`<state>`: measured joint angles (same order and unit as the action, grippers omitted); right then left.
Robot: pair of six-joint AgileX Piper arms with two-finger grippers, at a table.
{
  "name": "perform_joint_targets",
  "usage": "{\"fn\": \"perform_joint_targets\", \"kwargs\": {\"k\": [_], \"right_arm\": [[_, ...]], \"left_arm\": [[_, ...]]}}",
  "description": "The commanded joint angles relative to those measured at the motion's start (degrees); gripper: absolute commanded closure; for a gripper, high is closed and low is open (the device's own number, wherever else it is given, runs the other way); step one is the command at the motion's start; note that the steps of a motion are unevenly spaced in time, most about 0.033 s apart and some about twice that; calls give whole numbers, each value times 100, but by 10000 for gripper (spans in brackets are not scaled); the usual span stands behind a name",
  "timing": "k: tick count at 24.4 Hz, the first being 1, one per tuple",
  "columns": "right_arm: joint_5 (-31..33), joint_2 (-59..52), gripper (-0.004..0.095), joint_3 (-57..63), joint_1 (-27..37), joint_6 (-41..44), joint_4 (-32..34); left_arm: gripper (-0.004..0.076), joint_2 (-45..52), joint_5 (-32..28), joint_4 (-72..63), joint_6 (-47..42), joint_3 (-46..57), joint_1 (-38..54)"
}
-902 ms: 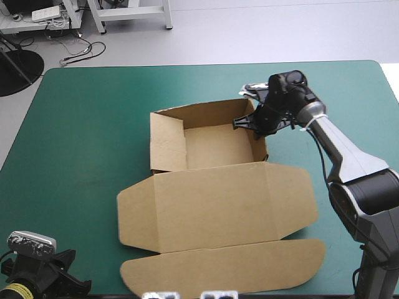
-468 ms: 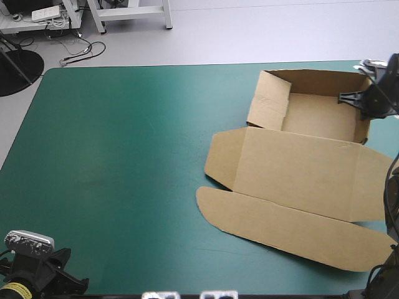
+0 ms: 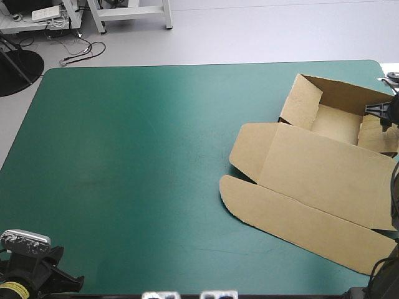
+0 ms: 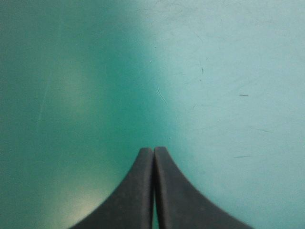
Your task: Fold the box
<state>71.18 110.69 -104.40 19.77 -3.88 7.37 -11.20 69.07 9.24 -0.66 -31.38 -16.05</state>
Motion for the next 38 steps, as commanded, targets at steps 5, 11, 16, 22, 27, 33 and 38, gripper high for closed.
{"fn": "perform_joint_targets", "kwargs": {"k": [5, 11, 16, 22, 27, 33, 38], "right_arm": [[51, -958, 467, -170, 43, -80, -437], [51, -2055, 830, -157, 31, -497, -1576], [51, -3311, 921, 828, 31, -561, -1771], [-401, -4726, 922, 2874, 1, -1221, -2606], [-673, -5843, 921, 4279, -507, -1389, -2463], [-1067, -7345, 922, 6058, -1281, -1377, -2160], [-1208, -8081, 923, 7138, -1338, -1073, -1877]], "left_arm": [[734, -71, -335, 64, -29, -133, -18], [734, -71, -335, 41, -29, -133, -18], [734, -71, -500, 41, -29, -94, -18], [734, -71, -811, -115, -29, 174, -18], [734, -71, -927, -247, -29, 174, -18], [734, -62, -796, -218, -29, 174, -18], [734, -62, -754, -218, -29, 174, -18]]}}
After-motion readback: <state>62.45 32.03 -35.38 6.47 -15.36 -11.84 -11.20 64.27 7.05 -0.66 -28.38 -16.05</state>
